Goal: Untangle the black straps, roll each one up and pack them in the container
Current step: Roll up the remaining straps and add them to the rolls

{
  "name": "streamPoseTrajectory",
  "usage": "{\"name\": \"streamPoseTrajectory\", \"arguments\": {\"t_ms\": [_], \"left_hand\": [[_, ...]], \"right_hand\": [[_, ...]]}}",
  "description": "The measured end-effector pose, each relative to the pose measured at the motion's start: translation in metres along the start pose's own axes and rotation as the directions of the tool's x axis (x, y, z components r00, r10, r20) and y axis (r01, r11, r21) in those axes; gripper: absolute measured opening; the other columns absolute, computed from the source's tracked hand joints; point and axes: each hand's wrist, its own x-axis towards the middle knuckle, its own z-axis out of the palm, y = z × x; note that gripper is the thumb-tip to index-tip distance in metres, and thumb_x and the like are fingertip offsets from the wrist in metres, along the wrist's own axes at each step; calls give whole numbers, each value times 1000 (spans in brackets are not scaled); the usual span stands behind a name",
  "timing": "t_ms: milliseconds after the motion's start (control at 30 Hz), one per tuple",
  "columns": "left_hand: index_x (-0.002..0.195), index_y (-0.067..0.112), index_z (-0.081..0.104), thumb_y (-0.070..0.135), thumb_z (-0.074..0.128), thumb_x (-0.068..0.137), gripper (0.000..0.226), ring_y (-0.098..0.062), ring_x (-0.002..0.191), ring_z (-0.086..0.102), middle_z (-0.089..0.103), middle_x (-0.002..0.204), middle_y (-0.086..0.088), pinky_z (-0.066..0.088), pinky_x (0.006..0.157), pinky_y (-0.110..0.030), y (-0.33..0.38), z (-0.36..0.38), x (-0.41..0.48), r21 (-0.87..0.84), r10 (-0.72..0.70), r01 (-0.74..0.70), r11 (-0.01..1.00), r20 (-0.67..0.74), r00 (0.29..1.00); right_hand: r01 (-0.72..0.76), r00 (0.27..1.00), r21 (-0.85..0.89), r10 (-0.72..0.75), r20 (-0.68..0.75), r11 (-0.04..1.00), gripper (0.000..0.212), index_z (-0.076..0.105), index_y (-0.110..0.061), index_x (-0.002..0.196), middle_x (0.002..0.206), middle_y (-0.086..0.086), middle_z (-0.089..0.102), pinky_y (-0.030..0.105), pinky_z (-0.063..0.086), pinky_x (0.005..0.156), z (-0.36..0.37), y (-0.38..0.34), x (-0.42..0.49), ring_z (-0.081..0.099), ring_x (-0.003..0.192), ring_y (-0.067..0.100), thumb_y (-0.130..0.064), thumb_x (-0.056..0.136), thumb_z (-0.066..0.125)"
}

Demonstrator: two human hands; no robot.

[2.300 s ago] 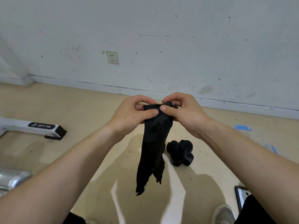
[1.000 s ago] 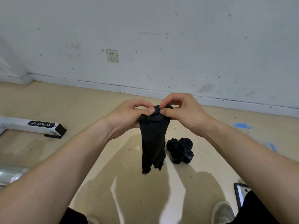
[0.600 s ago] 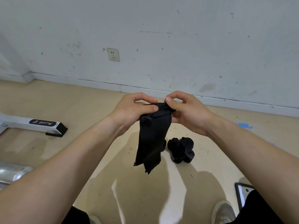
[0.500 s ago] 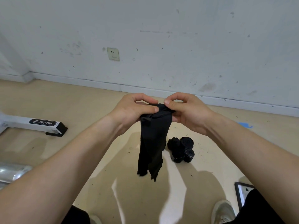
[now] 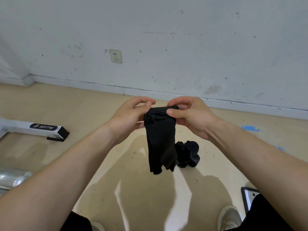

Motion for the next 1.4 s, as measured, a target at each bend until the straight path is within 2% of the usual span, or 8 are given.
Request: {"name": "streamPoseTrajectory", "arguments": {"t_ms": [133, 300, 433, 667, 1000, 1200, 1300, 1400], "left_hand": [[99, 18, 61, -10, 49, 86, 33, -25, 94, 70, 72, 106, -7, 56, 92, -37, 2, -11, -4, -86, 104, -94, 992, 113, 988], [102, 17, 72, 4, 75, 90, 18, -16, 96, 73, 74, 109, 10, 57, 87, -30, -4, -12, -6, 125, 208, -215, 969, 72, 976], [101, 13, 77, 6, 69, 95, 12, -30, 99, 74, 78, 110, -6, 60, 90, -37, -7, -4, -3, 206, 252, -243, 948, -22, 967], [83, 39, 68, 12, 81, 85, 30, -5, 75, 63, 71, 89, 17, 46, 64, -14, -6, 6, -4, 530, 408, -328, 782, -38, 912], [105, 22, 69, 20, 81, 87, 22, -5, 73, 71, 79, 84, 2, 45, 61, -9, -1, 2, -3, 341, 118, -93, 935, -55, 991], [93, 22, 73, 14, 82, 85, 15, -15, 71, 72, 78, 83, -11, 54, 67, -19, 3, 3, -3, 287, 207, -168, 943, -109, 972], [93, 21, 75, 13, 84, 83, 16, -19, 76, 74, 78, 84, -13, 57, 73, -29, 2, 4, -3, 294, 218, -177, 939, -113, 969], [95, 19, 76, 14, 85, 82, 17, -26, 82, 76, 77, 85, -14, 61, 79, -41, 0, 7, -3, 309, 244, -203, 929, -99, 965]], "right_hand": [[16, 999, 48, -14, -44, 999, 19, 70, -7, 90, 90, 12, 72, 35, 62, 79, -1, -4, 2, 71, 79, 23, 11, 83, 73], [2, 999, 41, 0, -51, 999, 18, 70, -8, 91, 94, 14, 72, 41, 59, 88, 0, -5, 2, 71, 82, 24, 8, 83, 75], [15, 999, -38, -16, -35, 999, 18, 71, -6, 91, 91, 16, 73, 41, 61, 86, 3, -2, 3, 72, 81, 26, 9, 82, 76], [33, 999, -103, -33, -6, 994, 18, 72, -7, 91, 83, 10, 74, 36, 62, 80, 5, 0, 1, 72, 78, 23, 7, 82, 77], [47, 997, -103, -40, 68, 994, 15, 71, -7, 87, 90, 11, 70, 40, 60, 86, 4, 2, 1, 70, 82, 24, 8, 84, 74], [-19, 994, 14, 17, 103, 1000, 7, 65, -9, 103, 92, 7, 68, 29, 59, 82, 7, -4, -1, 71, 82, 21, -11, 101, 59], [-6, 986, -183, 37, 164, 983, 29, 67, -10, 107, 97, 6, 70, 32, 59, 86, 4, -7, -2, 73, 83, 21, -37, 101, 59], [85, 985, -311, -32, 172, 947, 19, 69, -11, 105, 95, 13, 74, 38, 61, 84, 6, -4, -3, 74, 85, 24, -28, 96, 69]]}}
